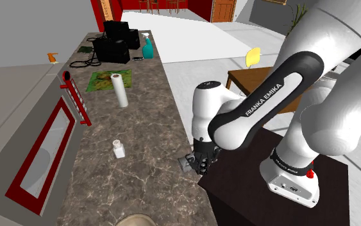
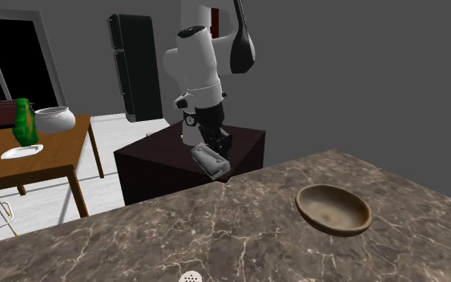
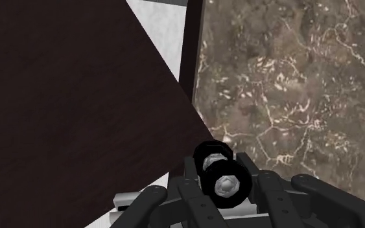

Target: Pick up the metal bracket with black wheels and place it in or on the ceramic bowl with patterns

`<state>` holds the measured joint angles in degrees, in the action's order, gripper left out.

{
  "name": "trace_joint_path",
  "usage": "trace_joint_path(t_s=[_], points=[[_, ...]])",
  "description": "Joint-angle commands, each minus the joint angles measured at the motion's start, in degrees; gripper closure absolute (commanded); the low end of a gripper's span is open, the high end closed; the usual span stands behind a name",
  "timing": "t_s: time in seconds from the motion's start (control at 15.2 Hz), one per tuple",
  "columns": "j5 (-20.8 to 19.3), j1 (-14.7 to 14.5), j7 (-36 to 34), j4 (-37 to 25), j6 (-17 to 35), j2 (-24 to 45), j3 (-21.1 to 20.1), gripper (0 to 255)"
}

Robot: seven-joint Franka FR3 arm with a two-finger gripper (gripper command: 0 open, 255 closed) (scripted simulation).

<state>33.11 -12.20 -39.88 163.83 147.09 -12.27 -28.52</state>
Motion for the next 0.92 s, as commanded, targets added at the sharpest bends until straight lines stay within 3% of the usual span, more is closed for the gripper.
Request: trace_joint_path(t_s=[0.0,0.53,0.86], points=[[-0.4,0.0,-0.5,-0.2,-2.8,-2.6,0.3,255],[-1.7,-0.1,-2.0,-1.2,-11.3,-10.1,1.6,255],[-3.2,-1.0,-10.4,-8.5,-8.3,-2.0,-4.2,255]])
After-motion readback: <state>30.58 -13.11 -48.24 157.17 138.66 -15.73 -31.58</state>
